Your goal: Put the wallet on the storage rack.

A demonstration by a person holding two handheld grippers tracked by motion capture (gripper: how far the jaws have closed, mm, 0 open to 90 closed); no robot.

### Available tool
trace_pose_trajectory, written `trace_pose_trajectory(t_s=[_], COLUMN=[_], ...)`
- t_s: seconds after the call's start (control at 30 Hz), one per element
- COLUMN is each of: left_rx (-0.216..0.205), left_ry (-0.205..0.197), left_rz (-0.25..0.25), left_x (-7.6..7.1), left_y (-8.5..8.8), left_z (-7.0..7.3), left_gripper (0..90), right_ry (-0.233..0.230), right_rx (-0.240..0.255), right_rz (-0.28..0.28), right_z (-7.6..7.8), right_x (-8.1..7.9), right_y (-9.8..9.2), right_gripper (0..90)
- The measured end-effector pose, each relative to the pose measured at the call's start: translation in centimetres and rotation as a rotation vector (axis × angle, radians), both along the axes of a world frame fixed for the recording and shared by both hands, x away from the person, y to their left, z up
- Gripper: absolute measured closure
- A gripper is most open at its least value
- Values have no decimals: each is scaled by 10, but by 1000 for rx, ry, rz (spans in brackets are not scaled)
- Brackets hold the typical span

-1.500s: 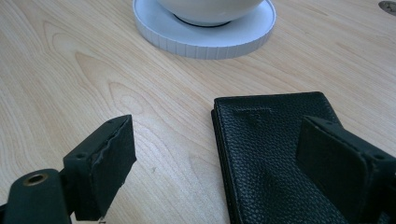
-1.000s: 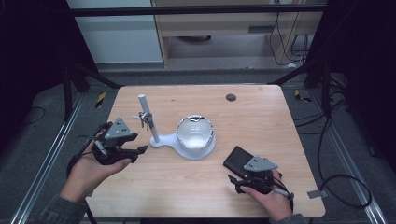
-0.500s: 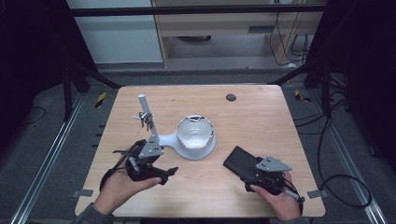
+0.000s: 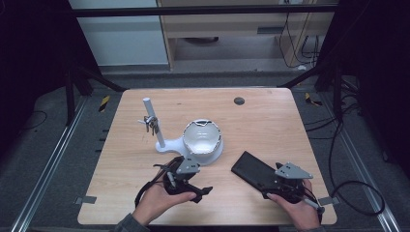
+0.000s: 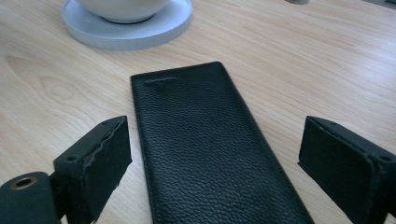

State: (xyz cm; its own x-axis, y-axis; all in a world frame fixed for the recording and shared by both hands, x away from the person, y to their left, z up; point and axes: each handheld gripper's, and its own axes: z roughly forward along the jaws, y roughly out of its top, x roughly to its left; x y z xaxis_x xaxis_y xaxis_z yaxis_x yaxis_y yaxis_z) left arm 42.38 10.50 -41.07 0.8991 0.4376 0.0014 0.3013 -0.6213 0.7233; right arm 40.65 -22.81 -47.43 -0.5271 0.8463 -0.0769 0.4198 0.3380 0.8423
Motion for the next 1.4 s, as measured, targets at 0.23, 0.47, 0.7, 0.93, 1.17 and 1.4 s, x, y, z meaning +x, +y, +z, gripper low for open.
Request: trace_pose_trajectory(t_s=[0.23, 0.47, 0.7, 0.93, 1.17, 1.4], left_rx=[-5, 4, 60, 96, 142, 169], left_ry=[17, 11, 8, 35, 50, 52], left_rz=[-22, 9, 39, 43, 41, 35], left_x=[9, 23, 41, 57, 63, 66], left_y=[-28, -45, -60, -73, -82, -86], left_z=[-21, -34, -46, -56, -65, -69], left_gripper=[282, 604, 805, 894, 897, 896], right_ry=[6, -5, -3, -2, -1, 4], right_rx=[8, 26, 18, 16, 20, 16], right_rz=[-7, -12, -2, 2, 8, 16], right_z=[0, 3, 2, 2, 2, 2], right_x=[-5, -5, -5, -4, -5, -4], right_y=[-12, -15, -11, -10, -10, -8], right_gripper=[184, 297, 332, 331, 328, 318])
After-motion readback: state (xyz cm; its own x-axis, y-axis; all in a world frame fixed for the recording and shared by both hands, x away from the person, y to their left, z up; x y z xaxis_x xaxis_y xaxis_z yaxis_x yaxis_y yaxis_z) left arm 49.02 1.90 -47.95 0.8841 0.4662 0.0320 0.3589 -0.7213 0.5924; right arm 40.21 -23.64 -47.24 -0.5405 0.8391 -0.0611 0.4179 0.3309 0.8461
